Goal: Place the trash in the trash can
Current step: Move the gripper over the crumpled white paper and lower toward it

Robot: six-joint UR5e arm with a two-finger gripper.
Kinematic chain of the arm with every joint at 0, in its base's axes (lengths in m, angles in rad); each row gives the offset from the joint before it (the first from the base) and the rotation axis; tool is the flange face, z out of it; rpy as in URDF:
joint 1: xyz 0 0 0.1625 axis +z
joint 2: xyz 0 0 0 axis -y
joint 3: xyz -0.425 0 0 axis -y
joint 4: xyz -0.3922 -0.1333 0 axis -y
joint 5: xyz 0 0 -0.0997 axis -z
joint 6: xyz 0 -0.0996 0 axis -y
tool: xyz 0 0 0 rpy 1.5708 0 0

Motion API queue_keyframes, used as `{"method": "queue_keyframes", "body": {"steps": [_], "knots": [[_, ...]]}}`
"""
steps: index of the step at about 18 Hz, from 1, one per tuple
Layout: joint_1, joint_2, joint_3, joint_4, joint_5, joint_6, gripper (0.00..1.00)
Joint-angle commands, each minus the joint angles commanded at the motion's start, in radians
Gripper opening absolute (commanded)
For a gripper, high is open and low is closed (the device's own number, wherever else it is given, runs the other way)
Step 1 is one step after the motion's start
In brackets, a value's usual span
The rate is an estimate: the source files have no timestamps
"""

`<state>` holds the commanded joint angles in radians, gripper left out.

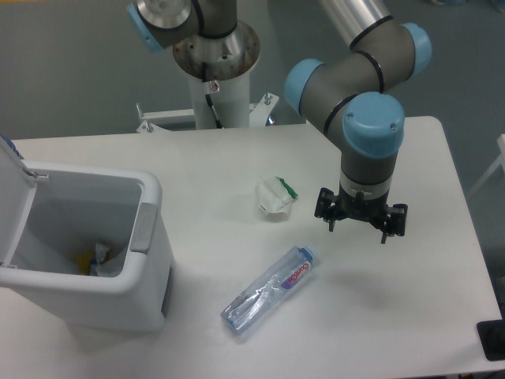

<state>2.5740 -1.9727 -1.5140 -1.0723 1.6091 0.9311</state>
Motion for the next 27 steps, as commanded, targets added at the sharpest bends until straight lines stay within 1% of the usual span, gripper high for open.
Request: {"method": "queue_keyframes", "body": {"steps": [2,3,5,6,8,10,14,18,20,21,24,26,27], "knots": [[-0.002,0.002,-0.011,0.000,-0.005,0.000,1.00],[-0.006,0.012,-0.023,0.000,-0.006,0.000,1.00],[-0.026,0.035,-0.072,0.002,-0.005,-0.002,1.00],[-0.029,0.035,-0.102,0.005,-0.003,-0.002,1.00],[-0.032,0.041,-0.152,0.028,-0.003,-0.005,1.00],[-0.034,0.073,-0.207,0.031,-0.005,-0.002,1.00],[-0.069,0.115,-0.316,0.077,-0.011,-0.011,1.00],[-0.113,0.155,-0.414,0.080,-0.011,-0.011,1.00],[-0.144,0.172,-0.449,0.081,-0.014,-0.023,1.00],[-0.149,0.181,-0.466,0.089,-0.018,-0.031,1.00],[-0.158,0.170,-0.498,0.159,-0.018,-0.028,1.00],[-0.161,0.160,-0.535,0.196,0.012,-0.031,1.00],[-0.164,0.160,-0.546,0.204,0.040,-0.031,1.00]]}}
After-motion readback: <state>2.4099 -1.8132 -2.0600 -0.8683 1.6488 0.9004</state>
